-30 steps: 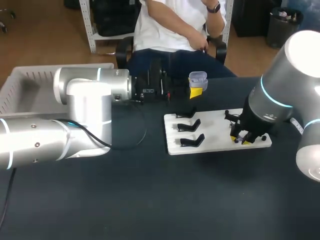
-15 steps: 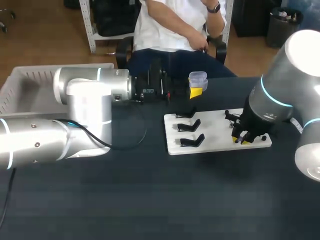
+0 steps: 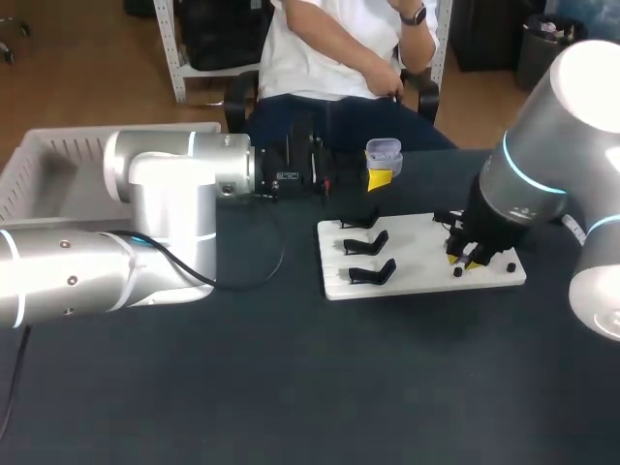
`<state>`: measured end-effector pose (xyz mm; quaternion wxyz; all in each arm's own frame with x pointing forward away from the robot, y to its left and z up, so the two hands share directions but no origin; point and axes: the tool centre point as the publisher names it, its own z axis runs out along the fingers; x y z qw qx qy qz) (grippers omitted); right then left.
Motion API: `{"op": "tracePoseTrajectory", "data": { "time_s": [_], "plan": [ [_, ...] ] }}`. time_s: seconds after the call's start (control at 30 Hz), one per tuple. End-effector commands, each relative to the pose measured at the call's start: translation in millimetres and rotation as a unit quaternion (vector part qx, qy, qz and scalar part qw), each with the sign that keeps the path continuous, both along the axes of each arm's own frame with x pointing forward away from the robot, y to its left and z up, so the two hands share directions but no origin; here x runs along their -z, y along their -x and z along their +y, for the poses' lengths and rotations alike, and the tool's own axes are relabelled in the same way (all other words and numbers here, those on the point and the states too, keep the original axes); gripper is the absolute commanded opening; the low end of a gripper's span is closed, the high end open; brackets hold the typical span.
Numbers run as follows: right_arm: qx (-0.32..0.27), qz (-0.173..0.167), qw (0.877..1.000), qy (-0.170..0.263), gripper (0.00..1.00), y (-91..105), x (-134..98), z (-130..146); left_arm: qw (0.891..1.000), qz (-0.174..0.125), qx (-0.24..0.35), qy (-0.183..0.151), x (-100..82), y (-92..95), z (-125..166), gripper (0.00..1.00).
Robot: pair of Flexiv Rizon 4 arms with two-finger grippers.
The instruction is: Pick up each earbud case from the left stands, insert the matching earbuds, close the lid, and place the case in the box.
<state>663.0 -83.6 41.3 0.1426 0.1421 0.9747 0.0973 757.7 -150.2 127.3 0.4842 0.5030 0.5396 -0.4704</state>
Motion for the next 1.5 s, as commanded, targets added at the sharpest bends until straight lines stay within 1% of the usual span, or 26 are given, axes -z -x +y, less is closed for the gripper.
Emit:
{"op": "tracePoseTrajectory", "data": {
  "time_s": [0.03, 0.07, 0.1, 0.13, 0.17, 0.2, 0.23, 0.27, 0.37, 0.43, 0.57, 0.63, 0.67, 0.73, 0.8, 0.9, 1.5],
  "plan": [
    [-0.021, 0.015, 1.0, 0.011, 0.0, 10.2, -32.7, 0.5, 1.0, -0.002, -0.003, 0.002, 0.8, 1.6, 0.2, 0.0],
    [-0.033, 0.009, 0.999, 0.011, 0.0, 11.6, -39.2, 2.6, 1.0, -0.002, -0.003, 0.002, 0.8, 1.6, 0.2, 0.0],
    [-0.046, 0.014, 0.999, 0.019, 0.0, 13.5, -45.7, 4.9, 1.0, -0.002, -0.003, 0.002, 0.8, 1.6, 0.2, 0.0],
    [-0.061, 0.009, 0.998, 0.026, 0.0, 15.2, -51.8, 7.6, 1.0, -0.002, -0.003, 0.002, 0.8, 1.6, 0.2, 0.0],
    [-0.076, 0.011, 0.997, 0.022, 0.0, 17.3, -58.0, 9.7, 1.0, -0.002, -0.003, 0.002, 0.8, 1.6, 0.2, 0.0],
    [-0.089, 0.013, 0.995, 0.032, 0.0, 18.8, -63.1, 11.9, 1.0, -0.002, -0.003, 0.002, 0.8, 1.6, 0.2, 0.0],
    [-0.102, 0.005, 0.994, 0.038, 0.0, 20.8, -68.6, 14.7, 1.0, -0.002, -0.003, 0.002, 0.8, 1.6, 0.2, 0.0],
    [-0.116, 0.01, 0.992, 0.046, 0.0, 22.6, -73.2, 16.9, 1.0, -0.002, -0.003, 0.002, 0.8, 1.6, 0.2, 0.0],
    [-0.161, 0.008, 0.985, 0.057, 0.0, 28.0, -86.8, 25.0, 1.0, -0.002, -0.003, 0.002, 0.8, 1.6, 0.2, 0.0],
    [-0.18, 0.004, 0.981, 0.067, 0.0, 30.8, -93.3, 29.7, 1.0, -0.002, -0.003, 0.002, 0.8, 1.6, 0.2, 0.0],
    [-0.228, -0.006, 0.971, 0.072, 0.0, 36.2, -105.6, 39.1, 1.0, -0.002, -0.003, 0.002, 0.8, 1.6, 0.2, 0.0],
    [-0.264, -0.015, 0.961, 0.076, 0.0, 39.7, -111.8, 44.9, 1.0, -0.002, -0.003, 0.002, 0.8, 1.6, 0.2, 0.0],
    [-0.28, -0.022, 0.956, 0.084, 0.0, 41.6, -114.4, 48.1, 1.0, -0.002, -0.003, 0.002, 0.8, 1.6, 0.2, 0.0],
    [-0.325, -0.03, 0.94, 0.096, 0.0, 45.3, -119.8, 54.8, 1.0, -0.002, -0.003, 0.002, 0.8, 1.6, 0.2, 0.0],
    [-0.354, -0.032, 0.928, 0.108, 0.0, 45.9, -124.9, 60.8, 1.0, -0.002, -0.003, 0.002, 0.8, 1.6, 0.2, 0.0],
    [-0.364, -0.027, 0.924, 0.116, 0.0, 43.9, -130.5, 66.0, 1.0, -0.002, -0.003, 0.002, 0.8, 1.6, 0.2, 0.0],
    [-0.364, -0.027, 0.924, 0.116, 0.0, 43.9, -130.5, 66.0, 1.0, -0.002, -0.003, 0.002, 0.8, 1.6, 0.2, 0.0]
  ]
}}
